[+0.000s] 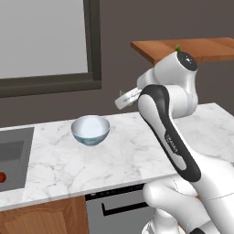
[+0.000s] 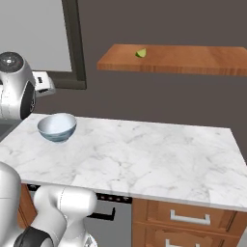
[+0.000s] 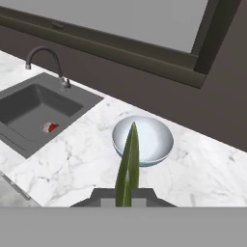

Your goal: Pick the lemon wedges from the cabinet and place them in one bowl. Pick the bell pepper from the sink and place it in the other bowl.

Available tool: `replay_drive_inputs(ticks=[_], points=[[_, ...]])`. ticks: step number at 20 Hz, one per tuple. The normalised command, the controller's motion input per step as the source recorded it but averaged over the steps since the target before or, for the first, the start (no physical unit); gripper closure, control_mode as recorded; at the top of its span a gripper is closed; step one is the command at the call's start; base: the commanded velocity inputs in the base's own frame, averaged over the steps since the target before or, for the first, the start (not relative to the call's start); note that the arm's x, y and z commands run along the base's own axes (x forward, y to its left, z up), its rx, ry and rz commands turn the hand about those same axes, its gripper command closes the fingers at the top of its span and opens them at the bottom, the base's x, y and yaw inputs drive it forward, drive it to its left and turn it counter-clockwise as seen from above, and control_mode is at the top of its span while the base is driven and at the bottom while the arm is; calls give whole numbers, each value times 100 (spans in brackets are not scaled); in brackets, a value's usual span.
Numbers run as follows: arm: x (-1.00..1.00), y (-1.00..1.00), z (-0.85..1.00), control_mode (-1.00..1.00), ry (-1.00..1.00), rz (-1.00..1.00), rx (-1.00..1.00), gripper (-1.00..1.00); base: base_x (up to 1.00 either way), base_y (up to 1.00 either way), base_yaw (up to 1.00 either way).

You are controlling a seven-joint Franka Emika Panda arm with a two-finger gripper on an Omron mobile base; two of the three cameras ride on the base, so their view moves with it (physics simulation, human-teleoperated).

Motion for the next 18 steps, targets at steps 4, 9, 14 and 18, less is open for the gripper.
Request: replay_drive_inputs(ticks=[4,9,14,18], points=[[0,0,0,100,0,0,0,100,0,10,-2],[0,0,0,-100,0,0,0,100,0,0,0],[20,10,0,-100,1,-1,0,100,0,0,0],[36,33,-2,-100,7,-6,-4,100,0,0,0]])
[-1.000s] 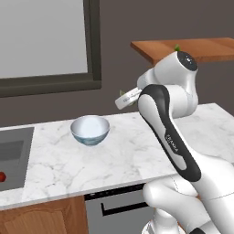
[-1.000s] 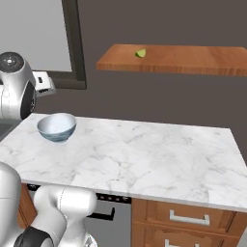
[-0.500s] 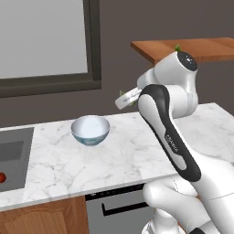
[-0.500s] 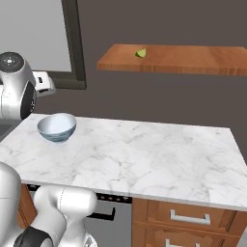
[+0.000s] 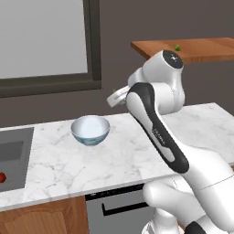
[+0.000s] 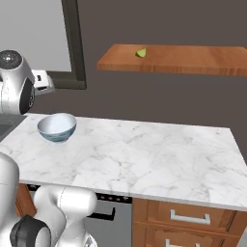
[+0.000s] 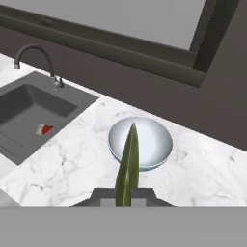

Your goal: Pick the lemon wedges from the cabinet and place them in one bowl. Pick the bell pepper from the sink and place it in the other bowl.

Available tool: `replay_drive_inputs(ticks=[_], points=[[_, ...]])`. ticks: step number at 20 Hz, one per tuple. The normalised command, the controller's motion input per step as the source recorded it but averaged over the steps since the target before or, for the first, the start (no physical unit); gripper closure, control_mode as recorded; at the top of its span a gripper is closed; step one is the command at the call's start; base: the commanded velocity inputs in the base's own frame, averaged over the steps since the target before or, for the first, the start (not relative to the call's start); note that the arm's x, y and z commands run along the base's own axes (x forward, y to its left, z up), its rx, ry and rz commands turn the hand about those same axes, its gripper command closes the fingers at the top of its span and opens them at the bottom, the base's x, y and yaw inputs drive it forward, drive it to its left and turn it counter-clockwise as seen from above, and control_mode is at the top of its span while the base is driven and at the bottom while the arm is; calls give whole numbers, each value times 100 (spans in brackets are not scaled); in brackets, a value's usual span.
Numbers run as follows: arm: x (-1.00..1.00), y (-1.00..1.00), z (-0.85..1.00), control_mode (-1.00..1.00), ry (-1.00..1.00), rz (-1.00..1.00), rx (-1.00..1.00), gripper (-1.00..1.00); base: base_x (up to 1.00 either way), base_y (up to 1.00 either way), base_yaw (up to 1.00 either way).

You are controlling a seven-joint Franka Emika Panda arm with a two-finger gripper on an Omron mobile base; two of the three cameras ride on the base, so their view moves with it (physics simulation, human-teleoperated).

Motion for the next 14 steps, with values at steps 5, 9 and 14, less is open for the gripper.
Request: replay_drive_inputs(ticks=[5,9,14], points=[[61,31,-25,-100,12,-9,-7,100,0,0,0],[52,15,-25,-100,13,-3,-2,100,0,0,0],[46,5,-41,-100,14,0,-4,100,0,0,0]])
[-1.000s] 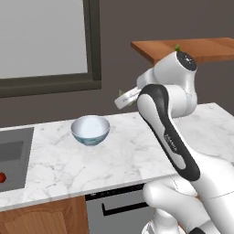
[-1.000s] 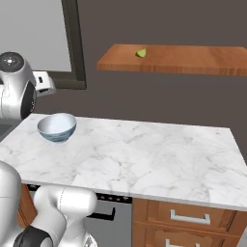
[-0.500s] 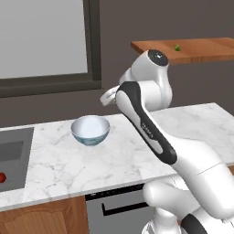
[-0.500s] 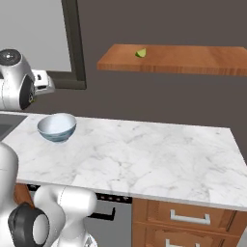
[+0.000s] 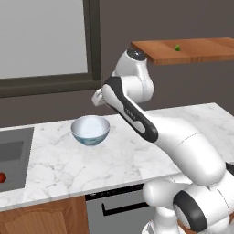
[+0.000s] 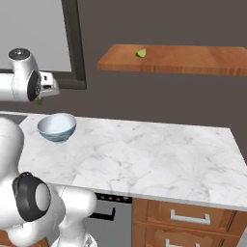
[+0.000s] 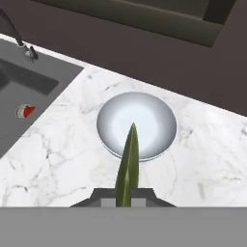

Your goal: Pick the lemon wedges from the cabinet and place them in one bowl. Pick the bell pepper from the sink and place it in the other bowl.

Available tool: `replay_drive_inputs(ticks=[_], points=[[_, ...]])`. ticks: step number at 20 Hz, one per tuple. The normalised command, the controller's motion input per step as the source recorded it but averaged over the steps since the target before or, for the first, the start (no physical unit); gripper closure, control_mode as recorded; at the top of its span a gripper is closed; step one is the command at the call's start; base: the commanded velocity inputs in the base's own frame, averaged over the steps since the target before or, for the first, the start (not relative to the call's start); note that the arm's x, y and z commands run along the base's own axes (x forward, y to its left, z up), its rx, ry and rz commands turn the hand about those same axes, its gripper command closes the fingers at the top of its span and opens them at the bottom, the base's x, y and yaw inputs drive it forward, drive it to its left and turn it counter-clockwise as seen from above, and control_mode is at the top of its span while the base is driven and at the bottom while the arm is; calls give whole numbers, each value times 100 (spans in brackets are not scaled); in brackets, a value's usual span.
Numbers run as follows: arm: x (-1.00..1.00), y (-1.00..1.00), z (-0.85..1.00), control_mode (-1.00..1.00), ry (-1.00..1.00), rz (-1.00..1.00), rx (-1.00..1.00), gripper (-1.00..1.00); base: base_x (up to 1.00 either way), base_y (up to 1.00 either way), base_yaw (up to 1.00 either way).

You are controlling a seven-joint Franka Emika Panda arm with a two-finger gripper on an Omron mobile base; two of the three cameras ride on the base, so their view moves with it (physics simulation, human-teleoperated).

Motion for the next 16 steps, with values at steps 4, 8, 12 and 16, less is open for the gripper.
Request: replay_drive_inputs(ticks=[4,8,12,16], points=[[38,14,-45,-100,7,-3,-13,100,0,0,0],[39,7,-44,-100,0,-5,-7,100,0,0,0],[28,4,-46,-100,2,-3,-4,100,0,0,0],[13,7,-42,-100,1,0,0,100,0,0,0]])
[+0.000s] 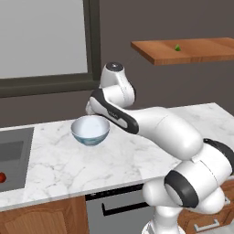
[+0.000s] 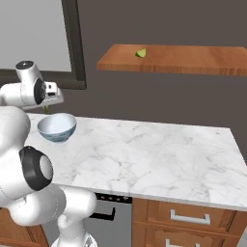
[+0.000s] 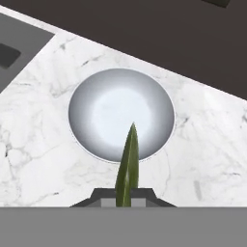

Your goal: Pick the lemon wedges from the cabinet and place them in one bowl. Pick the bell pepper from the sink and place it in the other bowl.

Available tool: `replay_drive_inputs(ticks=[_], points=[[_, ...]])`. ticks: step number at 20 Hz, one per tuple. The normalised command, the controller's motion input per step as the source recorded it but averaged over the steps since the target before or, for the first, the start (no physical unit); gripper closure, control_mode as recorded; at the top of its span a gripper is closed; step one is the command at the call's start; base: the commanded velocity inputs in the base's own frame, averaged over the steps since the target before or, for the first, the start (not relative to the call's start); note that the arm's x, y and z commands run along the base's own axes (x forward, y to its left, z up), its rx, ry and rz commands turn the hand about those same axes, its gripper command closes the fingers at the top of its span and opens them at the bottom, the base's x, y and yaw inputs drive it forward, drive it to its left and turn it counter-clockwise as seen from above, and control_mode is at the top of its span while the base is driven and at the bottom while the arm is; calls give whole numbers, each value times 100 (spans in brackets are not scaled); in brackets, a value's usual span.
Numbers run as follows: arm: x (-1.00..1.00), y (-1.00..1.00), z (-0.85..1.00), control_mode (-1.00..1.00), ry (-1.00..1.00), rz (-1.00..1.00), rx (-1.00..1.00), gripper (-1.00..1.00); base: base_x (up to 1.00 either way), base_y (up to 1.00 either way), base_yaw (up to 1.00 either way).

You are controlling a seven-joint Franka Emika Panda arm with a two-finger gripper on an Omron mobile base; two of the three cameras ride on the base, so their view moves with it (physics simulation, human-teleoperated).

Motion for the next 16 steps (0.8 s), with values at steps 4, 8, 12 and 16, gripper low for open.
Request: replay_drive_inputs(ticks=[4,8,12,16], points=[[5,4,-44,-100,1,0,0,100,0,0,0],[0,0,-41,-100,1,-2,0,100,0,0,0],[0,0,-42,-100,3,-3,0,100,0,0,0],[1,3,-36,-100,3,-2,2,100,0,0,0]])
